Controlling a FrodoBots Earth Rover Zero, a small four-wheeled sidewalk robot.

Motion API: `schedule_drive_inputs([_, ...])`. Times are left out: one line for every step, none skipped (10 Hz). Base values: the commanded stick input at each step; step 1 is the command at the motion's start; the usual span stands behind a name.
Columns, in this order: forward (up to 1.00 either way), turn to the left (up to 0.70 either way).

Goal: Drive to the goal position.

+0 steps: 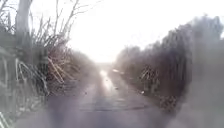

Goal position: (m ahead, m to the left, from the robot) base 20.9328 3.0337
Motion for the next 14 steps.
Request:
schedule_drive_inputs([1.0,0.0])
schedule_drive_inputs([1.0,0.0])
schedule_drive_inputs([1.0,0.0])
schedule_drive_inputs([1.0,0.0])
schedule_drive_inputs([1.0,0.0])
schedule_drive_inputs([1.0,0.0])
schedule_drive_inputs([1.0,0.0])
schedule_drive_inputs([1.0,0.0])
schedule_drive_inputs([1.0,0.0])
schedule_drive_inputs([1.0,0.0])
schedule_drive_inputs([1.0,0.0])
schedule_drive_inputs([1.0,0.0])
schedule_drive_inputs([1.0,0.0])
schedule_drive_inputs([1.0,0.0])
